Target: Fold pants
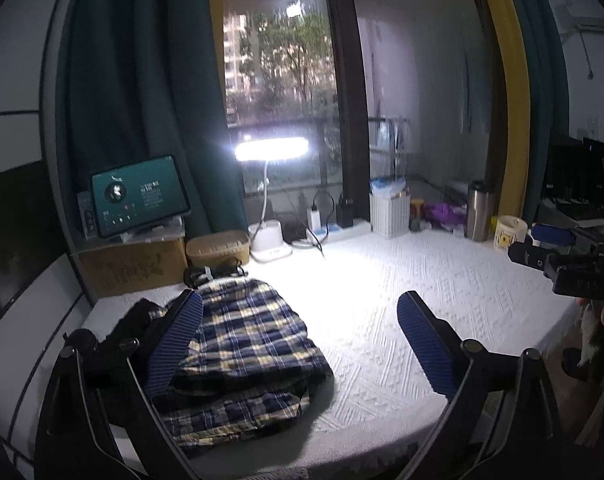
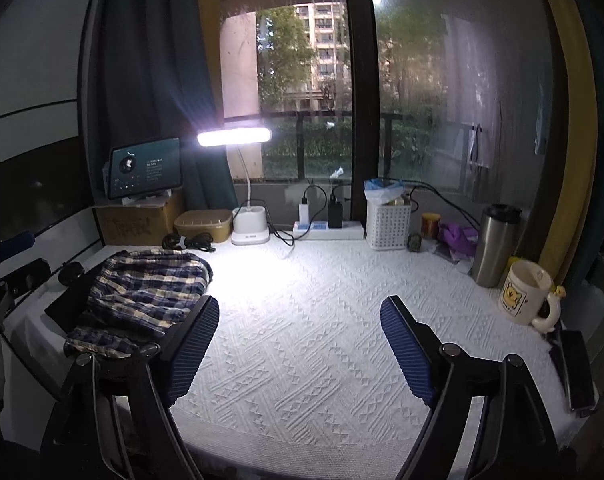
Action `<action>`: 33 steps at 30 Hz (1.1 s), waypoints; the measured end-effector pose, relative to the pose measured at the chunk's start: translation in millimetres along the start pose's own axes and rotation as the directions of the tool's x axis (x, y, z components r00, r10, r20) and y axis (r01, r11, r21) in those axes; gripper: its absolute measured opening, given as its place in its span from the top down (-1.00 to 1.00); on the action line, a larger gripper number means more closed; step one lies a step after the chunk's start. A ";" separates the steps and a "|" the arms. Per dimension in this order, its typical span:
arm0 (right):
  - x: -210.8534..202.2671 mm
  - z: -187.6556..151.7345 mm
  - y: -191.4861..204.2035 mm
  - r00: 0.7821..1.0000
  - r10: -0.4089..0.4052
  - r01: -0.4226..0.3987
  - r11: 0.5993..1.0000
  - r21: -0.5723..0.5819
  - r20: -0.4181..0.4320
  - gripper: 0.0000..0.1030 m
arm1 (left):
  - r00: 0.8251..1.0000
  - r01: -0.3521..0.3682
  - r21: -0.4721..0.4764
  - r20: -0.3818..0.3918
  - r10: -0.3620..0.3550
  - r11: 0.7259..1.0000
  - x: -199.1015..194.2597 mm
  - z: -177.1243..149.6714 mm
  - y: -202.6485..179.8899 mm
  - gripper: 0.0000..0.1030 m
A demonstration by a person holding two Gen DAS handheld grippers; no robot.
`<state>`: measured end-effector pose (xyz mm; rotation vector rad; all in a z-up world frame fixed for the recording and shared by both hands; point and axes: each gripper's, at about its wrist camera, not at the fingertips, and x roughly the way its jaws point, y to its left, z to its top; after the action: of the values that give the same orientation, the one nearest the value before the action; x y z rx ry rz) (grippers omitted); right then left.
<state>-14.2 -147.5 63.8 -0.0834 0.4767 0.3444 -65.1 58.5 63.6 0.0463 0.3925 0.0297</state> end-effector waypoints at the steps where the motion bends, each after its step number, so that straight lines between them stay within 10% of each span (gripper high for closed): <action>1: -2.9 1.6 1.6 1.000 0.001 -0.001 1.000 -0.004 0.007 -0.64 | 1.000 -0.010 0.003 0.015 0.010 1.000 -2.6 0.3 0.6 -0.90; 33: -77.2 23.4 17.0 0.962 -0.087 0.092 0.996 -0.007 0.259 -1.00 | 0.965 -0.125 -0.100 0.219 0.145 0.987 -47.8 13.2 24.4 -0.98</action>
<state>-74.2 -151.4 120.3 -0.0767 0.2105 0.2666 -104.6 80.4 95.3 -0.0086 0.1598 0.1747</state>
